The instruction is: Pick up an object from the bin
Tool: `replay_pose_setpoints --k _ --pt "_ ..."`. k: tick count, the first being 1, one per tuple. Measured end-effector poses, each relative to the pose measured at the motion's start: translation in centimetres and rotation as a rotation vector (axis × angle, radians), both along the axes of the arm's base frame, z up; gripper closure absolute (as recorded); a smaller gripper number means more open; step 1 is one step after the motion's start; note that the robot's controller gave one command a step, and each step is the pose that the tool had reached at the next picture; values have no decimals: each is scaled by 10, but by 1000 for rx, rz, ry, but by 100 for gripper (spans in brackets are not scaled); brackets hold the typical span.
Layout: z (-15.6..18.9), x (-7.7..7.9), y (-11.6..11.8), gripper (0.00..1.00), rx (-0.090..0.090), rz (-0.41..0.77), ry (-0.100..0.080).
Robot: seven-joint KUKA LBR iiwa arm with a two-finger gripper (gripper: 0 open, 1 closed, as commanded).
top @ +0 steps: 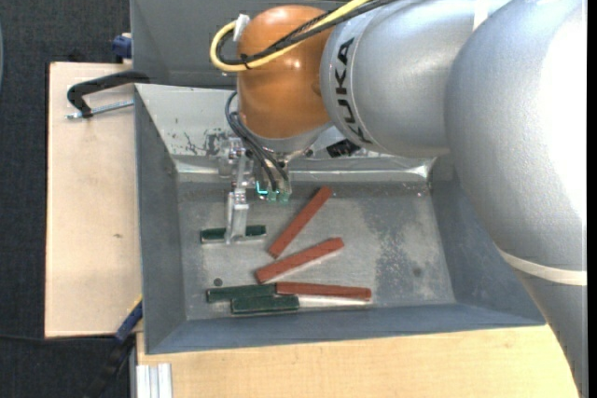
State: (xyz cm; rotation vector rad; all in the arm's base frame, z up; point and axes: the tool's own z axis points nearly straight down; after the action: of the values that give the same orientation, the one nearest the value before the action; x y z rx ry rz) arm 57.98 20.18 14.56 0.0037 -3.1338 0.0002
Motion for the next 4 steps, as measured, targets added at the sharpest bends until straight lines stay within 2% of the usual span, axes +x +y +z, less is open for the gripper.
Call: replay_pose_setpoints --k 1,2,3,4 --pt "4 2 -1 0 2 -2 -8" --pt "-38 -29 -32 0 3 94 -11" --pt "-74 -33 -12 100 4 394 -10" --pt "-74 -33 -12 100 4 394 -10"
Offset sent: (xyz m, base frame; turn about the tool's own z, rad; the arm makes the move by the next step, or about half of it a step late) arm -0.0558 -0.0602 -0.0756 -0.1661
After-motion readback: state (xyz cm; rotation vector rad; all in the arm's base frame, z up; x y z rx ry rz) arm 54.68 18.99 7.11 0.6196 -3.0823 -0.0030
